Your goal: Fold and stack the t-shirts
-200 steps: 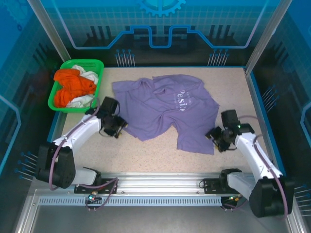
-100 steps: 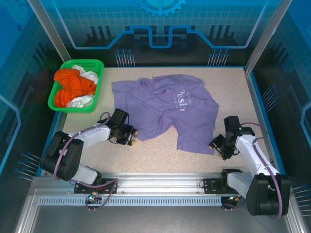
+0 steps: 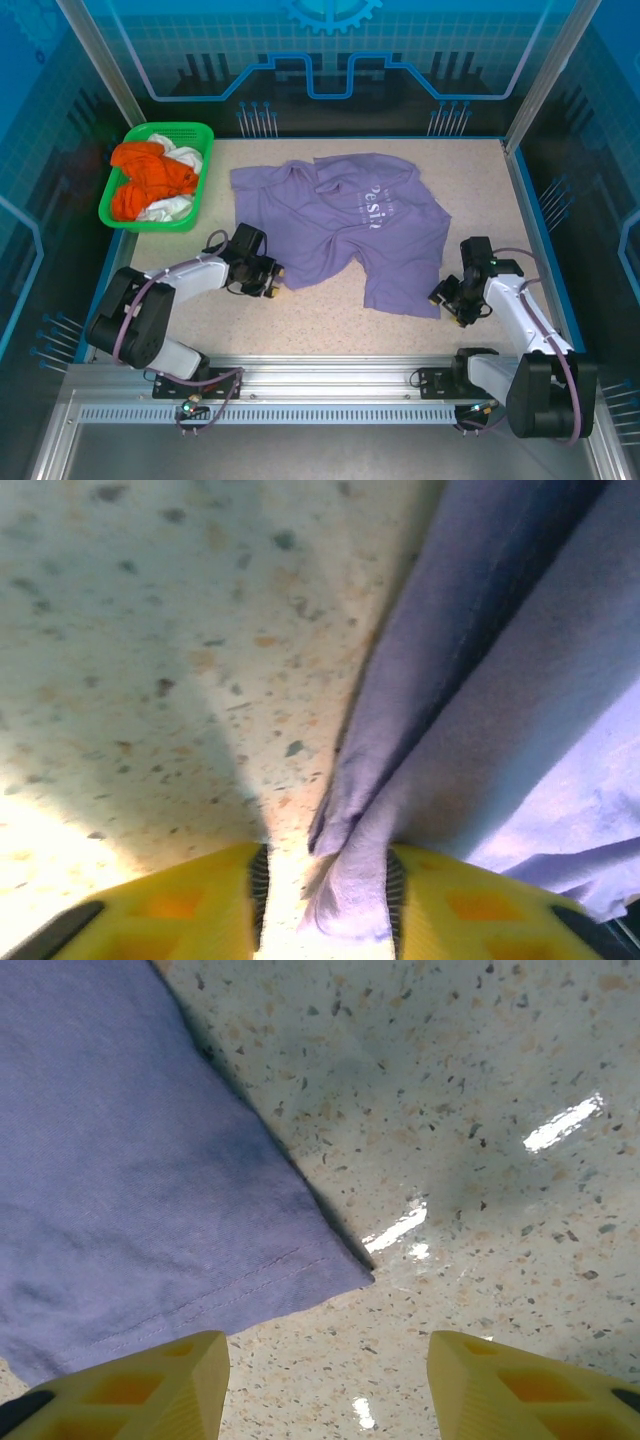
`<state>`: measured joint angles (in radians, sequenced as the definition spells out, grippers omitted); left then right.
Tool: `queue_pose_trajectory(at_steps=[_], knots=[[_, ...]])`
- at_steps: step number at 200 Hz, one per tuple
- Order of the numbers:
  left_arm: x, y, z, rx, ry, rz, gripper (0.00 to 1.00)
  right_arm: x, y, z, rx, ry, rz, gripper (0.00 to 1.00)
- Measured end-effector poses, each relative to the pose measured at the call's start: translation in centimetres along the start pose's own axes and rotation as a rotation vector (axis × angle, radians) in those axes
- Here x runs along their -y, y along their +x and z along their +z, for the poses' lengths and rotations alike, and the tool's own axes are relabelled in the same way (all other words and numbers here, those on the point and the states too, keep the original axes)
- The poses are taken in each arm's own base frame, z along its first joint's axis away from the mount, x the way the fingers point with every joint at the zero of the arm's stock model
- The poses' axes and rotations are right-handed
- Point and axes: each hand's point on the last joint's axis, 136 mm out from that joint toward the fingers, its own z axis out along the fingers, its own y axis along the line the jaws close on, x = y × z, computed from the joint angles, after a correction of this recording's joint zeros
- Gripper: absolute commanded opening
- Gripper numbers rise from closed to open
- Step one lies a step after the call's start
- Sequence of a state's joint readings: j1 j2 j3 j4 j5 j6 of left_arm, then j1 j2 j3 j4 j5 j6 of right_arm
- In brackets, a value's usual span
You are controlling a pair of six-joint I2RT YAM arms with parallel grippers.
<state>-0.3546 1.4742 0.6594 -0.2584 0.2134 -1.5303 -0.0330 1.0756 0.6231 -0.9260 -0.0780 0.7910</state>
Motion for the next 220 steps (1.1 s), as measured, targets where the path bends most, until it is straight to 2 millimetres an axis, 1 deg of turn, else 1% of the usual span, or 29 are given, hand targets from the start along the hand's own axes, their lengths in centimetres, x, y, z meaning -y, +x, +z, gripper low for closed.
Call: queue_pose_trajectory(at_steps=[22, 33, 52, 63, 80, 89, 137, 173, 220], knots=[[-0.6, -0.3, -0.3, 0.019, -0.019, 0.006, 0.18, -0.1, -0.1, 0.0, 0.003, -0.002, -0.013, 0.56], [-1.0, -0.4, -0.4, 0.026, -0.037, 0.008, 0.17, -0.1, -0.1, 0.0, 0.003, -0.002, -0.017, 0.56], [-1.5, -0.6, -0.8, 0.043, -0.053, 0.004, 0.19, -0.1, -0.1, -0.1, 0.003, -0.003, -0.025, 0.56], [-1.5, -0.6, -1.3, 0.048, -0.043, 0.006, 0.20, -0.2, -0.2, -0.1, 0.006, -0.006, -0.028, 0.56], [-1.3, -0.6, -1.6, 0.049, -0.028, 0.004, 0.25, -0.4, -0.4, -0.2, 0.013, -0.012, -0.035, 0.57], [-1.3, -0.7, -1.5, 0.050, -0.030, 0.007, 0.26, -0.4, -0.4, -0.2, 0.015, -0.013, -0.037, 0.57], [-1.7, -1.1, -0.5, 0.044, -0.056, 0.006, 0.26, -0.5, -0.5, 0.0, 0.009, -0.009, -0.043, 0.57], [-1.6, -1.0, -0.4, 0.037, -0.051, 0.007, 0.29, -0.5, -0.6, 0.0, 0.008, -0.008, -0.043, 0.57], [-1.2, -0.9, -0.3, 0.032, -0.036, 0.011, 0.30, -0.5, -0.6, 0.1, 0.008, -0.008, -0.047, 0.58]])
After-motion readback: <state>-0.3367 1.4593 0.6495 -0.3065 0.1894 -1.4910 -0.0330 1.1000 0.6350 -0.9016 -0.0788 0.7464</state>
